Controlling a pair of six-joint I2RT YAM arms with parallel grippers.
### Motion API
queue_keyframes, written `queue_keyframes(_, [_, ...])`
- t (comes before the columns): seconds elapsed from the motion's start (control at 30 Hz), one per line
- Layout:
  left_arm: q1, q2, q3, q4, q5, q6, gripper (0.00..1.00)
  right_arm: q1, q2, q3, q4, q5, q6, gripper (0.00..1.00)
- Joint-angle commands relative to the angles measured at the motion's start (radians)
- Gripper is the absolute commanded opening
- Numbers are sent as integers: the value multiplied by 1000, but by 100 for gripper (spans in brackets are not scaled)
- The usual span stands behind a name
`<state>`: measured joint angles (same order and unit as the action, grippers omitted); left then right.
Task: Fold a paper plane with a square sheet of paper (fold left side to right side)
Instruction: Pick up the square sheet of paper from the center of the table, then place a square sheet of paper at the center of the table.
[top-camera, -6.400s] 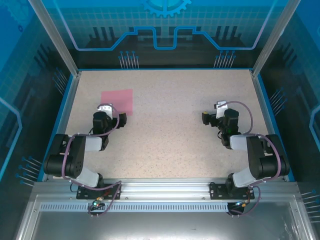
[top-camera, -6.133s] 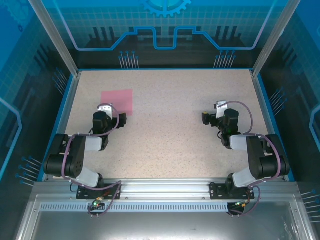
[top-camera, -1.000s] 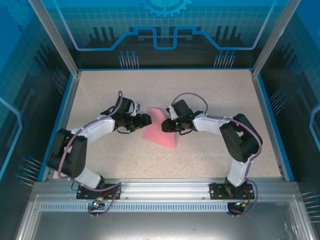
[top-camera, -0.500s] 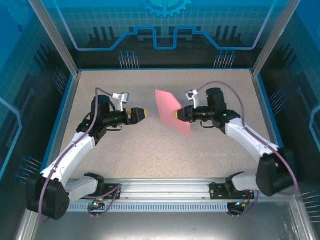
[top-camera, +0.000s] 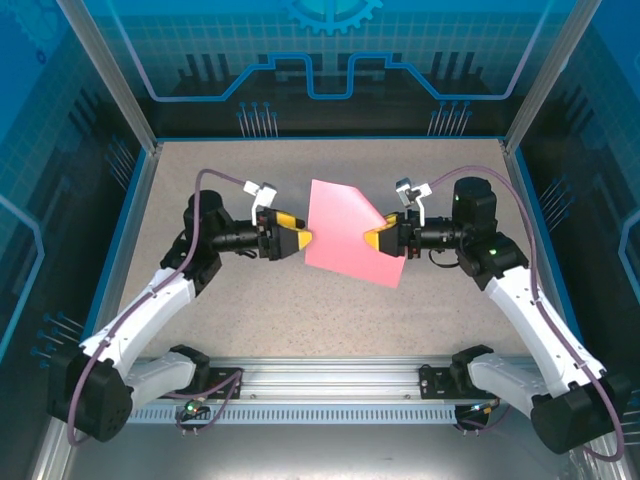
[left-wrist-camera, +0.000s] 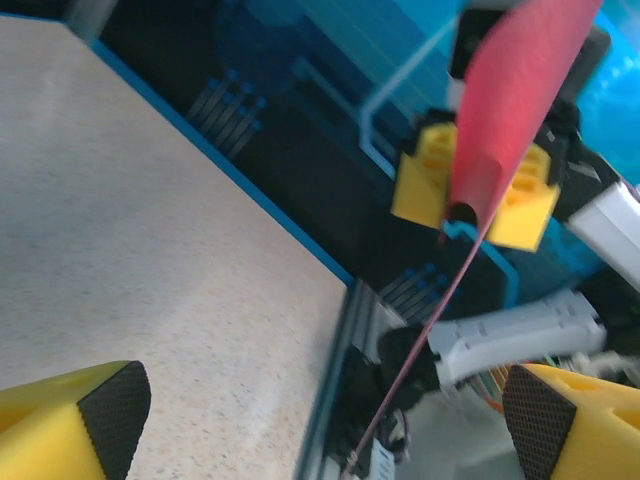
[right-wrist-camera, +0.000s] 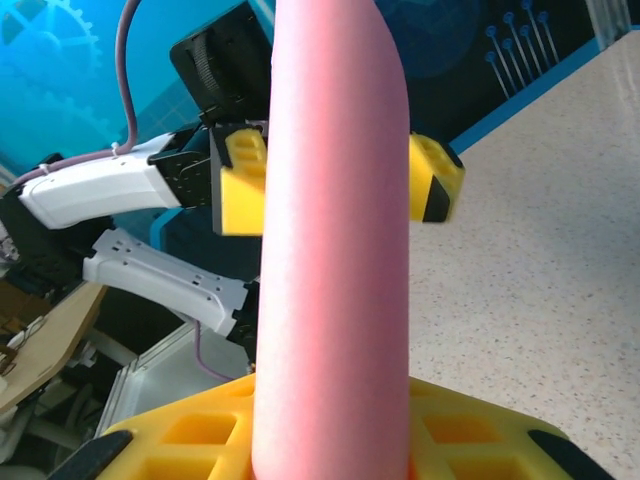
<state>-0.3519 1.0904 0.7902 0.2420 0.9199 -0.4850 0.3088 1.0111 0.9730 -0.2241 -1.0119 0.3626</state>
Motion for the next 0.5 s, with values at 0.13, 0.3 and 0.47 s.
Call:
queue_keyframes(0.13, [-76, 59, 91, 27, 83, 62, 74, 23, -8, 44, -125, 22, -48, 31])
queue_keyframes(0.3, [-80, 88, 85, -18, 7, 55, 12, 14, 0, 27, -198, 158, -97, 40])
queue_keyframes(0.47, [-82, 154, 40, -105, -89, 37, 4, -21, 36, 19, -336, 412, -155, 62])
